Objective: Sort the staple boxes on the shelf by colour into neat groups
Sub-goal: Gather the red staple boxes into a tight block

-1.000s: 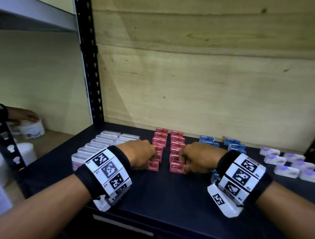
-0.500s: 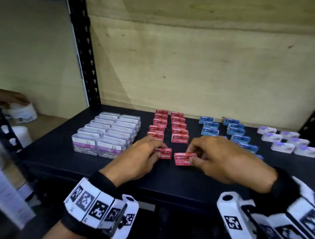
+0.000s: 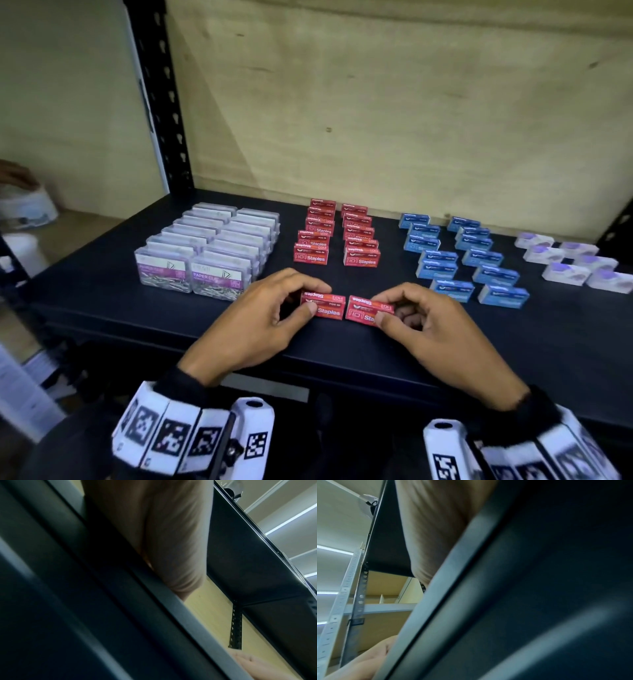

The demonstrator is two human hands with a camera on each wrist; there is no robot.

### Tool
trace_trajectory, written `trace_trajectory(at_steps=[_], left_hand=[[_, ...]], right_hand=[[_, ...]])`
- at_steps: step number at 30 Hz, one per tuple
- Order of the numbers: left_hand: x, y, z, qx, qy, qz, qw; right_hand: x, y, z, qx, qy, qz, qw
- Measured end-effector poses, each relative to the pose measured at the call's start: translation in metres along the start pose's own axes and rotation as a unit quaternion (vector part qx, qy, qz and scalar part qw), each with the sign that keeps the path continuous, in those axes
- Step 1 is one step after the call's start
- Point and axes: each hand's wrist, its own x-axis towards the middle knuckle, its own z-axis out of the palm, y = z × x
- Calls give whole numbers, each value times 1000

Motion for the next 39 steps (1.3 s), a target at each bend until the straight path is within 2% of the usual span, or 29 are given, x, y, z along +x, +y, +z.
trace_trajectory(at_steps=[6, 18, 39], left_hand=[[-2, 3, 1, -23, 0, -11, 1000], [-4, 6, 1, -66, -3, -33, 997], [-7, 9, 2, -54, 19, -32, 998]], right_hand=[[-3, 6, 1, 12, 10, -31, 999], [-3, 12, 0, 20, 0, -45, 999], [-5, 10, 1, 7, -7, -46, 999]])
